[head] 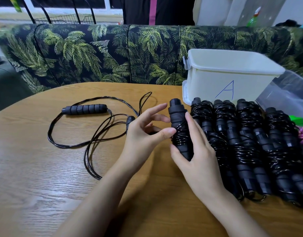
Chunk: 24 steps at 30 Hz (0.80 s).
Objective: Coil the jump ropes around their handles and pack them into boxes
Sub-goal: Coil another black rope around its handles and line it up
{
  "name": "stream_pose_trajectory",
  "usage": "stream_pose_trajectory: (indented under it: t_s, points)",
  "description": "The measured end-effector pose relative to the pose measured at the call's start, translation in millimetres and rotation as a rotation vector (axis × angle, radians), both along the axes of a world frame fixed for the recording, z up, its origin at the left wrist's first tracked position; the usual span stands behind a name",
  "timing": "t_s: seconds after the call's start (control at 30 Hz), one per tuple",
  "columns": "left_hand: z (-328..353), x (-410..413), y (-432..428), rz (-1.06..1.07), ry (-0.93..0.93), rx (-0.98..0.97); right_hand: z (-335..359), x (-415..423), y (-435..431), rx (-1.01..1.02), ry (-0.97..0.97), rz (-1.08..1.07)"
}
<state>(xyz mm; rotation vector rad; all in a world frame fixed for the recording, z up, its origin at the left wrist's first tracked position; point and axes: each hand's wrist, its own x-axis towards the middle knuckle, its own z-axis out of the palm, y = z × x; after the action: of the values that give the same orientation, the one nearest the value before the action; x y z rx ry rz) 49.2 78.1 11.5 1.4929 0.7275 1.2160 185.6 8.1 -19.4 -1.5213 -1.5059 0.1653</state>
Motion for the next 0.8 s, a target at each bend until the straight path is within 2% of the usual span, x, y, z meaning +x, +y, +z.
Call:
stream_pose_trajectory:
  t_s: [0.23, 0.5, 0.6, 0.7, 0.8]
  points:
    - [-5.0, -2.4, 4.4, -0.001, -0.022, -0.083, 4.4, -0.9, -1.9, 0.041, 0.151, 0.128]
    - [-2.2, -5.2, 4.0, -0.156, -0.008, -0.188, 8.1, 1.2, -4.7, -0.02, 0.32, 0.318]
    - [-4.4, -5.3, 5.2, -0.121, -0.01, -0.195, 7.6, -0.1, -3.3, -0.027, 0.25, 0.314]
    - [-8.3, -1.3, 4.5, -0.042, -0.014, -0.186, 5.8, -1.5, -0.1, -0.009, 0.089, 0.189]
    - [-12.3, 1.2, 4.2, 0.005, -0.002, -0.192, 3.7, 0.2, 2.2, 0.004, 0.09, 0.147]
